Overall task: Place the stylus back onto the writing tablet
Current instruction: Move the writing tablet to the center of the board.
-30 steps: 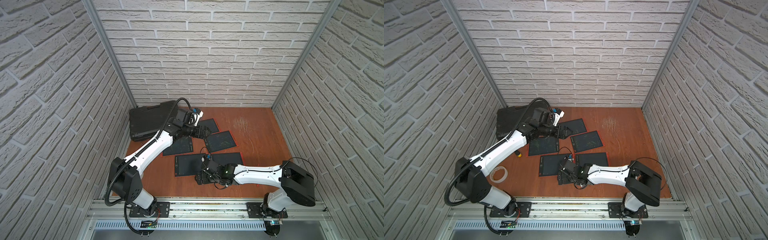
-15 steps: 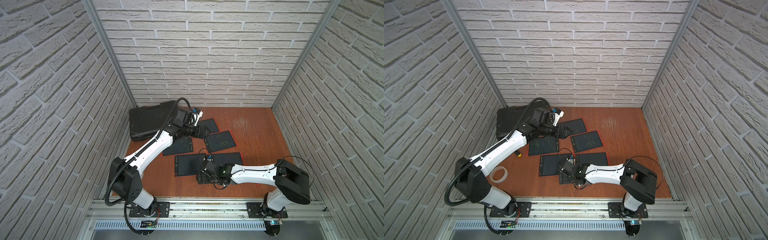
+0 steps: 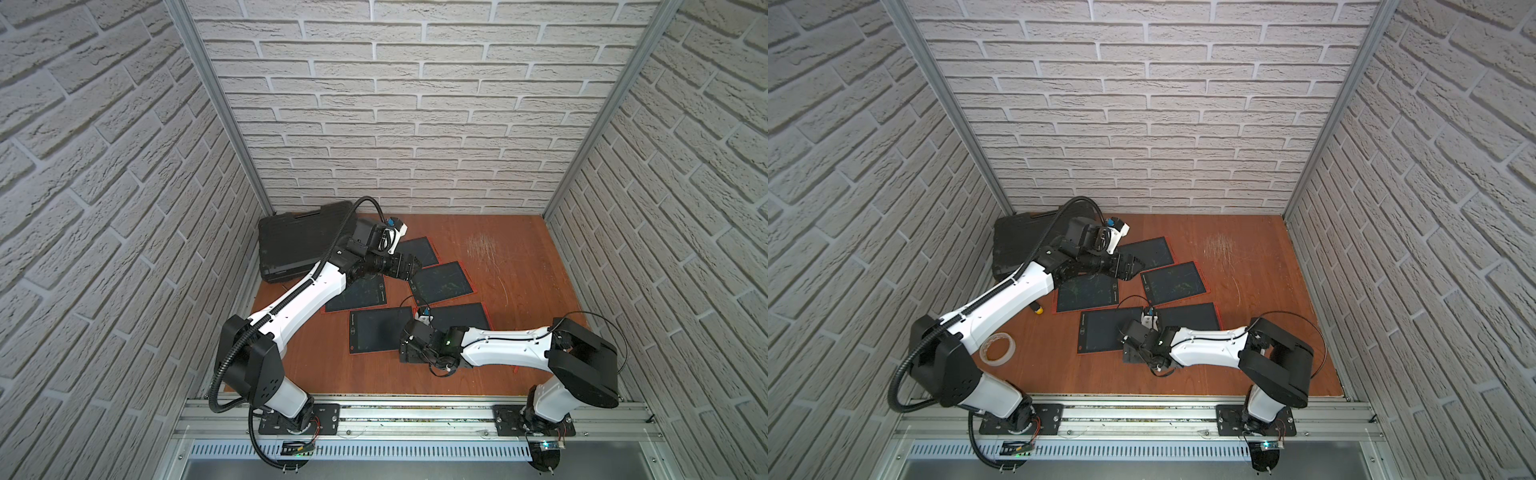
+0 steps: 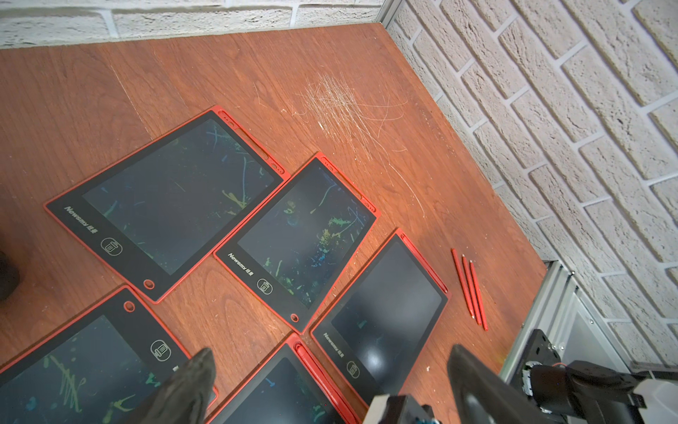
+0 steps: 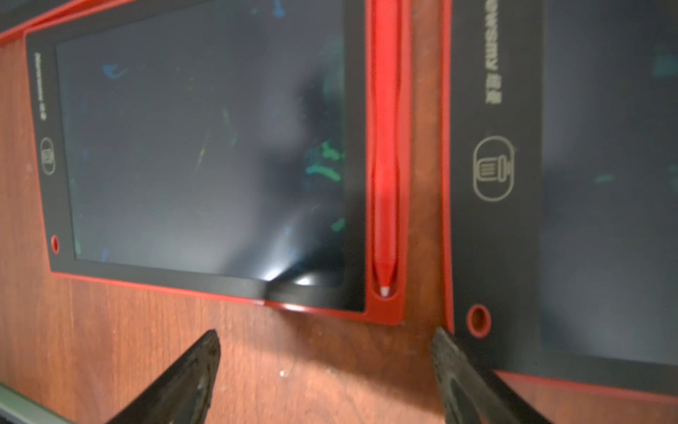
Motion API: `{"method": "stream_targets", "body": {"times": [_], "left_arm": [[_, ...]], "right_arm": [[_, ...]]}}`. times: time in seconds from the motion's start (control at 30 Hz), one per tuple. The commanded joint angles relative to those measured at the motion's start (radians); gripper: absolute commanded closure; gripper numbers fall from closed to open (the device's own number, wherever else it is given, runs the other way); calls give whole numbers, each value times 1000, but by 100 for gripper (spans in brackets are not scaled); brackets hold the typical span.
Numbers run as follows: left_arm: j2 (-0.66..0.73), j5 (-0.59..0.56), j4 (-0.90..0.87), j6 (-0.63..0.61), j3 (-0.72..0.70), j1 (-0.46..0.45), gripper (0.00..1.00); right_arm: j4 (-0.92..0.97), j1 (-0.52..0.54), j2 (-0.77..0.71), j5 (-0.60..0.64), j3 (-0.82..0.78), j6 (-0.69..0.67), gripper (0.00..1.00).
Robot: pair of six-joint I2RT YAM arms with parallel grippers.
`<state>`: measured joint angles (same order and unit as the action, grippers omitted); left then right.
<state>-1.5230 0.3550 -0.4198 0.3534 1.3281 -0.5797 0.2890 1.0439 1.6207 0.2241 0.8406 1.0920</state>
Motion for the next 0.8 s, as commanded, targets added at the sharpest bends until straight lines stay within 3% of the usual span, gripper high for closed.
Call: {"method": "stream_targets", "body": {"times": [0.0, 0.77], "left_arm": [[28, -11, 8, -16, -10, -8, 2], [36, -47, -16, -45, -7, -49, 2]], "right_arm": [[43, -31, -31, 35, -23, -5, 11], [27, -295, -101, 2, -100, -181, 13]]}}
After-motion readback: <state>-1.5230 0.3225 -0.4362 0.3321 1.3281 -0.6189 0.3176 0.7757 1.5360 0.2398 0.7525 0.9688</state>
